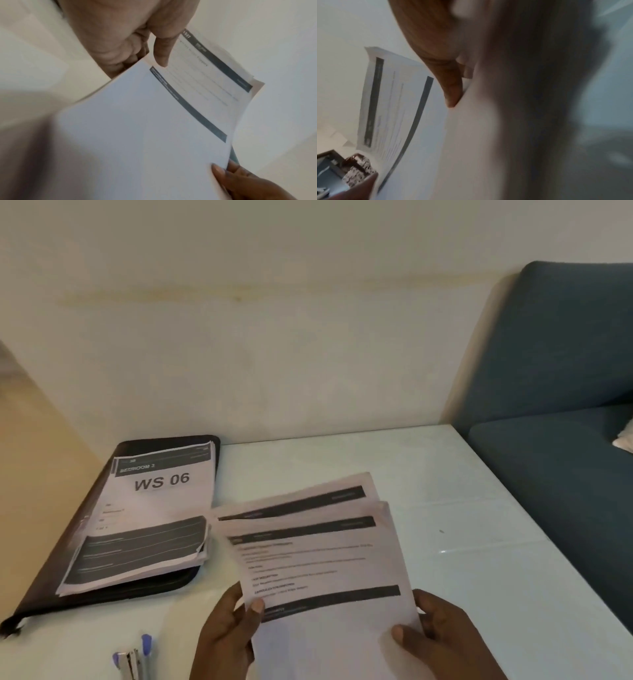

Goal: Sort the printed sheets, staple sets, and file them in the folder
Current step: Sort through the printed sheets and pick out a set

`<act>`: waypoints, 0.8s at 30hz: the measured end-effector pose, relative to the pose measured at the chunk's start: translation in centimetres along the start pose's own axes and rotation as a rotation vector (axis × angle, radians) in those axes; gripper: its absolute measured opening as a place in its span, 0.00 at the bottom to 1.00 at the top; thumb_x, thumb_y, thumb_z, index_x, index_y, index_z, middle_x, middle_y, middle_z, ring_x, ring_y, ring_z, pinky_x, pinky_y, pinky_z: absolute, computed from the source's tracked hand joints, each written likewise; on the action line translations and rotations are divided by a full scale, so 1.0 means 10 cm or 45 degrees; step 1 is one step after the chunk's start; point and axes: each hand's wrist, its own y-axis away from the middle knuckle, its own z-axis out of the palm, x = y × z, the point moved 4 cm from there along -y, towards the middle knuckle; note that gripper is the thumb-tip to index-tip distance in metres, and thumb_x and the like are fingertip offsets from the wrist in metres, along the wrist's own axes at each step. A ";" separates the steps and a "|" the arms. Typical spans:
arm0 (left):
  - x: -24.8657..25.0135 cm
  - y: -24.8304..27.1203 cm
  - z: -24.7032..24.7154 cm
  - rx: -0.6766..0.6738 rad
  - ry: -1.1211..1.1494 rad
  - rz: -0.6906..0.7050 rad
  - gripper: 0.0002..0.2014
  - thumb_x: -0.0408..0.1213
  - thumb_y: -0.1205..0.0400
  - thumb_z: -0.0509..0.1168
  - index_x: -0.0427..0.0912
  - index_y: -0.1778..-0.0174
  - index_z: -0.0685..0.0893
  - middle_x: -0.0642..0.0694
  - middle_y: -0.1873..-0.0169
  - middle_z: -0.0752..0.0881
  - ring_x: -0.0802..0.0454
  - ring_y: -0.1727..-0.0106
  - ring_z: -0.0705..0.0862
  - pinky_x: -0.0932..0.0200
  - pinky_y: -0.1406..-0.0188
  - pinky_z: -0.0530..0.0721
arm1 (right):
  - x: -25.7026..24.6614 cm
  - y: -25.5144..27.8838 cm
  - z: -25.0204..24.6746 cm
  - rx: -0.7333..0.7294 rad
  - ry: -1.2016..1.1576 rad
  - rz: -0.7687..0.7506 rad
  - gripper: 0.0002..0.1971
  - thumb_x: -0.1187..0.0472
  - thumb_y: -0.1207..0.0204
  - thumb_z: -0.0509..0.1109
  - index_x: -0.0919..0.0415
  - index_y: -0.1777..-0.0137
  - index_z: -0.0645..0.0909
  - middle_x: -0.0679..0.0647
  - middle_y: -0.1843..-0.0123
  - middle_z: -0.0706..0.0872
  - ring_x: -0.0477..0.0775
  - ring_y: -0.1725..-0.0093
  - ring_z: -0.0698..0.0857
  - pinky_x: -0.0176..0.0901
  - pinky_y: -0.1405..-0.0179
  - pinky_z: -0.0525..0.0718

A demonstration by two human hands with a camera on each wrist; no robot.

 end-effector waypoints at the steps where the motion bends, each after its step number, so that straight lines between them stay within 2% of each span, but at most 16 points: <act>1: 0.02 0.02 0.02 0.013 -0.034 0.055 0.45 0.47 0.55 0.88 0.43 0.39 0.82 0.40 0.51 0.91 0.41 0.47 0.89 0.46 0.48 0.89 | -0.01 -0.01 0.02 -0.005 0.004 0.005 0.14 0.69 0.25 0.73 0.51 0.44 0.84 0.48 0.55 0.93 0.50 0.54 0.92 0.56 0.42 0.87; 2: 0.04 0.04 0.04 0.049 -0.085 0.133 0.39 0.47 0.49 0.86 0.45 0.42 0.83 0.43 0.51 0.92 0.41 0.45 0.89 0.44 0.42 0.85 | -0.01 -0.01 0.03 0.001 0.002 0.000 0.15 0.68 0.26 0.74 0.50 0.44 0.84 0.47 0.54 0.93 0.50 0.53 0.92 0.57 0.41 0.86; 3: 0.08 0.07 0.05 0.098 -0.142 0.222 0.27 0.45 0.38 0.82 0.47 0.44 0.84 0.48 0.52 0.92 0.44 0.43 0.88 0.45 0.38 0.83 | -0.02 0.00 0.05 0.014 0.006 -0.024 0.16 0.64 0.29 0.75 0.47 0.43 0.83 0.46 0.53 0.93 0.49 0.52 0.92 0.57 0.41 0.86; 5: 0.20 0.17 0.12 0.159 -0.321 0.381 0.09 0.38 0.22 0.71 0.50 0.47 0.83 0.60 0.54 0.91 0.57 0.48 0.88 0.62 0.44 0.83 | -0.04 0.01 0.10 0.047 0.034 -0.074 0.17 0.54 0.33 0.75 0.41 0.44 0.83 0.42 0.51 0.92 0.46 0.50 0.91 0.55 0.41 0.86; 6: 0.24 0.21 0.18 0.140 -0.375 0.440 0.08 0.33 0.19 0.66 0.50 0.48 0.83 0.64 0.55 0.90 0.63 0.50 0.87 0.72 0.52 0.82 | -0.05 0.01 0.12 0.070 0.022 -0.086 0.16 0.53 0.32 0.75 0.40 0.44 0.82 0.40 0.51 0.92 0.42 0.50 0.90 0.52 0.42 0.86; 8: 0.35 0.32 0.27 0.129 -0.416 0.535 0.09 0.30 0.17 0.64 0.51 0.50 0.83 0.69 0.57 0.88 0.69 0.53 0.85 0.80 0.61 0.78 | -0.10 0.03 0.15 0.160 -0.003 -0.141 0.14 0.57 0.26 0.75 0.41 0.44 0.82 0.37 0.54 0.91 0.37 0.54 0.88 0.43 0.49 0.85; 9: 0.42 0.39 0.31 0.133 -0.431 0.587 0.09 0.34 0.17 0.66 0.55 0.51 0.84 0.69 0.57 0.88 0.70 0.52 0.85 0.82 0.61 0.77 | -0.15 0.06 0.16 0.222 -0.023 -0.183 0.14 0.60 0.26 0.75 0.43 0.44 0.82 0.36 0.55 0.91 0.35 0.55 0.88 0.40 0.53 0.84; 10: 0.47 0.43 0.35 0.146 -0.438 0.630 0.09 0.40 0.20 0.66 0.62 0.53 0.85 0.70 0.56 0.88 0.70 0.51 0.84 0.82 0.60 0.77 | -0.23 0.09 0.16 0.278 -0.063 -0.225 0.14 0.63 0.26 0.75 0.44 0.45 0.83 0.37 0.57 0.91 0.35 0.56 0.88 0.37 0.56 0.82; 12: 0.58 0.49 0.40 0.185 -0.425 0.731 0.16 0.45 0.26 0.63 0.77 0.52 0.82 0.73 0.53 0.86 0.73 0.49 0.83 0.82 0.56 0.77 | -0.40 0.18 0.16 0.391 -0.146 -0.327 0.14 0.67 0.26 0.75 0.45 0.49 0.84 0.38 0.60 0.90 0.34 0.59 0.87 0.31 0.62 0.80; 14: 0.71 0.54 0.44 0.219 -0.400 0.859 0.21 0.46 0.26 0.63 0.84 0.48 0.77 0.74 0.48 0.85 0.74 0.44 0.82 0.82 0.51 0.77 | -0.57 0.26 0.16 0.500 -0.244 -0.430 0.14 0.62 0.28 0.76 0.37 0.54 0.84 0.36 0.60 0.90 0.32 0.59 0.86 0.28 0.66 0.79; 16: 0.79 0.59 0.48 0.175 -0.347 0.955 0.22 0.46 0.24 0.64 0.82 0.42 0.76 0.72 0.43 0.84 0.72 0.39 0.81 0.79 0.47 0.77 | -0.70 0.35 0.20 0.568 -0.301 -0.517 0.10 0.47 0.27 0.73 0.26 0.54 0.81 0.32 0.58 0.89 0.30 0.55 0.85 0.29 0.65 0.78; 17: 0.83 0.62 0.50 0.152 -0.331 0.984 0.22 0.49 0.25 0.64 0.81 0.40 0.75 0.71 0.41 0.83 0.71 0.38 0.80 0.78 0.45 0.77 | -0.73 0.38 0.23 0.586 -0.339 -0.541 0.10 0.44 0.28 0.73 0.24 0.53 0.80 0.32 0.56 0.89 0.30 0.53 0.85 0.29 0.64 0.78; 19: 0.86 0.66 0.51 0.110 -0.363 1.018 0.22 0.56 0.27 0.67 0.77 0.36 0.76 0.68 0.38 0.83 0.69 0.36 0.80 0.76 0.43 0.78 | -0.71 0.40 0.26 0.608 -0.431 -0.565 0.15 0.47 0.32 0.77 0.30 0.47 0.82 0.32 0.50 0.89 0.30 0.50 0.85 0.29 0.58 0.79; 21: 0.86 0.68 0.52 0.092 -0.405 1.019 0.22 0.63 0.26 0.66 0.73 0.35 0.77 0.65 0.38 0.84 0.67 0.36 0.81 0.71 0.42 0.80 | -0.67 0.38 0.24 0.633 -0.471 -0.546 0.21 0.56 0.34 0.83 0.39 0.44 0.83 0.31 0.46 0.88 0.28 0.47 0.84 0.32 0.53 0.78; 23: 0.86 0.67 0.52 0.102 -0.391 0.996 0.22 0.65 0.26 0.65 0.73 0.36 0.78 0.64 0.39 0.85 0.65 0.36 0.82 0.70 0.41 0.80 | -0.68 0.37 0.19 0.635 -0.491 -0.501 0.17 0.63 0.32 0.80 0.42 0.49 0.84 0.30 0.52 0.89 0.28 0.52 0.85 0.34 0.55 0.78; 24: 0.87 0.66 0.53 0.103 -0.378 0.979 0.21 0.65 0.27 0.65 0.75 0.37 0.78 0.65 0.40 0.85 0.65 0.37 0.82 0.71 0.42 0.80 | -0.69 0.37 0.17 0.646 -0.483 -0.493 0.15 0.65 0.31 0.78 0.43 0.52 0.85 0.31 0.56 0.90 0.31 0.54 0.86 0.36 0.56 0.79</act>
